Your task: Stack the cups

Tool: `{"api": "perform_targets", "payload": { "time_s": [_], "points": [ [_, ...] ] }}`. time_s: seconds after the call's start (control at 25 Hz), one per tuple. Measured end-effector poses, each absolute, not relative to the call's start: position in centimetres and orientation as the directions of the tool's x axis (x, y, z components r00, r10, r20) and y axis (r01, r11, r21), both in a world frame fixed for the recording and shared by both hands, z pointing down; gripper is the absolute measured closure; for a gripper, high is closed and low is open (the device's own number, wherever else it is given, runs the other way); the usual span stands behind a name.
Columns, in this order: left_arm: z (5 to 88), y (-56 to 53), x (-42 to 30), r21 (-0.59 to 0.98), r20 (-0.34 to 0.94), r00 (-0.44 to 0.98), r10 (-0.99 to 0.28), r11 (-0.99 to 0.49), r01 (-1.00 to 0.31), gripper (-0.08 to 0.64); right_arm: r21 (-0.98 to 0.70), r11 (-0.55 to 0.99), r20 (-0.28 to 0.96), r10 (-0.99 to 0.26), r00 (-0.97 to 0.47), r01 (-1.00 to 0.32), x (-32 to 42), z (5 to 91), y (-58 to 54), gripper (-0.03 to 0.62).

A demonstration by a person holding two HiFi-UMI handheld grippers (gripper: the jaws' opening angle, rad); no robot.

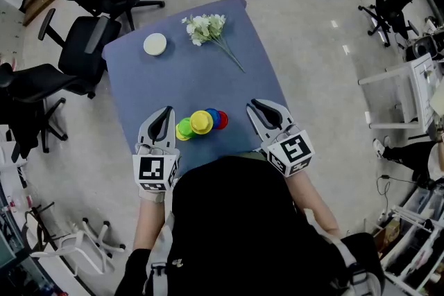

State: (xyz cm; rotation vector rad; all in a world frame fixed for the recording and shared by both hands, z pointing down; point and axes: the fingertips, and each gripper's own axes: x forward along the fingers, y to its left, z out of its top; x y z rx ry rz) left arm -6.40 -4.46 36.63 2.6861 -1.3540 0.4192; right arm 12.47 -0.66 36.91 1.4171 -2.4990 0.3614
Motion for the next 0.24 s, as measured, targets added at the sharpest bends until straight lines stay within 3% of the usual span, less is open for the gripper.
{"api": "perform_targets", "payload": {
  "time_s": [0.24],
  "points": [
    [36.89,-4.35,-6.66,-0.026,0.297,0.562,-0.772,-0.595,-0.803,0.548,-0.103,0.507,0.333,-0.793,-0.51,-0.856,11.89,37.11,-0.62,0.526]
  ]
}}
